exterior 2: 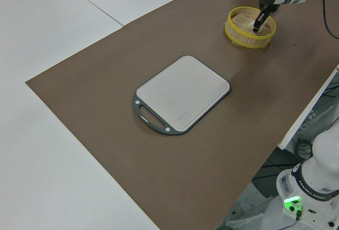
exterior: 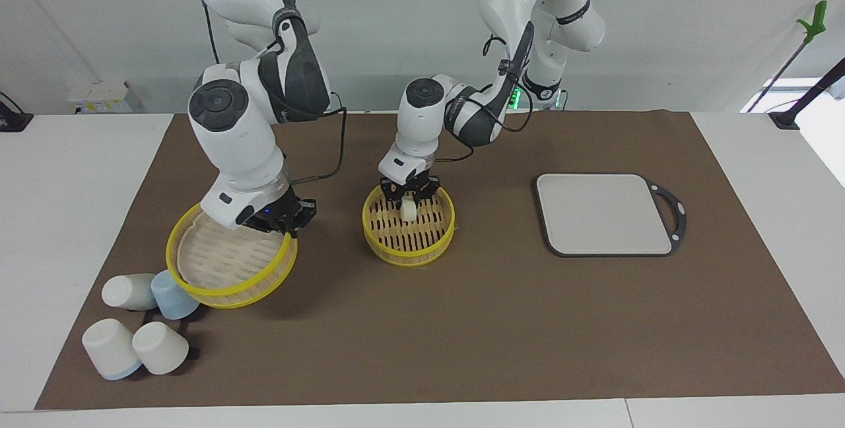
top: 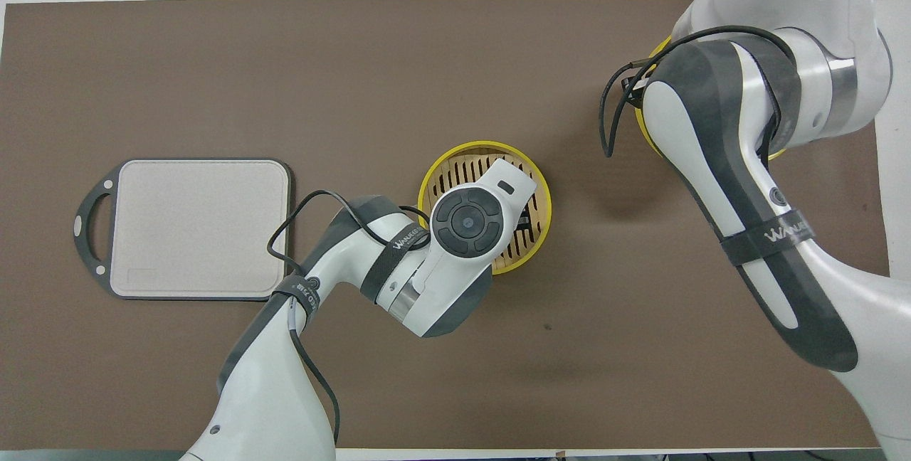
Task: Place bun in steamer
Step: 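Carry the bun into the open steamer with the left gripper and release it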
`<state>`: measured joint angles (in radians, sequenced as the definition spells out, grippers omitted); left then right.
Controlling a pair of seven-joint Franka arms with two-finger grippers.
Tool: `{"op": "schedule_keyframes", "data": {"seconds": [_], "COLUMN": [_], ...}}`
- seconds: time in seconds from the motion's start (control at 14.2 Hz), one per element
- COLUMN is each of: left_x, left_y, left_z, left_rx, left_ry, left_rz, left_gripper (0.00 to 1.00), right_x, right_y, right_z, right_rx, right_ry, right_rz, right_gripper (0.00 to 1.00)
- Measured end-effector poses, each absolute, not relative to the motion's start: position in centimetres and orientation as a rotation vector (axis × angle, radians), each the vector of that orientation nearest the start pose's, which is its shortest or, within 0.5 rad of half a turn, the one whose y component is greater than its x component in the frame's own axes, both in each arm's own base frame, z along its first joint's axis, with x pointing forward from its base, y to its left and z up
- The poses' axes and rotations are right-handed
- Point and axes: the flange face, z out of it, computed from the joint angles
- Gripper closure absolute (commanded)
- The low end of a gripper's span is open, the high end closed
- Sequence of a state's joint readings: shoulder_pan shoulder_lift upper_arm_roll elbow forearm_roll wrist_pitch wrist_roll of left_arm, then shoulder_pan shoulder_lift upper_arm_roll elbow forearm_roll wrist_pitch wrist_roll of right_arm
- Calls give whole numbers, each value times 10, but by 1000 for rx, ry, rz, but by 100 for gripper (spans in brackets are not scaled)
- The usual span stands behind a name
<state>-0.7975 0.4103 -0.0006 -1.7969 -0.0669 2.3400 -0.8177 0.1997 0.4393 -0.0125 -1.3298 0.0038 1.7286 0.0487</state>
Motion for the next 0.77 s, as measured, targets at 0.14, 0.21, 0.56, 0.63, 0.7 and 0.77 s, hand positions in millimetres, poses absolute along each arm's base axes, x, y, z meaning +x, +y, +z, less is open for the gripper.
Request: {"op": "schedule_keyframes", "data": {"seconds": [0.14,0.21,0.56,0.63,0.7,0.77], "left_x": [461,461,472,478,484,491], "left_y": [-474,-474,-456,-445,-432,-416], "left_z": [334,335,368,380,392,404], "left_rx": [-3270,-3270,-3269,-3261,-3253,-3244], "left_ry": [-119,-123,-179,-206,-238,-278], "left_rz": [-90,-91,-107,-98,-89,-81], "left_gripper": [0,0,0,0,0,0], "right_x": [673,673,672,672,671,671], "right_y": [129,129,130,130,131,135], "right_z": [478,478,479,480,480,480], "right_rx": [-3140,-3139,-3138,-3138,-3137,-3136], "right_ry": [-218,-218,-163,-158,-151,-118], "right_rz": [65,66,56,56,56,52], "right_gripper": [100,100,100,100,100,100]}}
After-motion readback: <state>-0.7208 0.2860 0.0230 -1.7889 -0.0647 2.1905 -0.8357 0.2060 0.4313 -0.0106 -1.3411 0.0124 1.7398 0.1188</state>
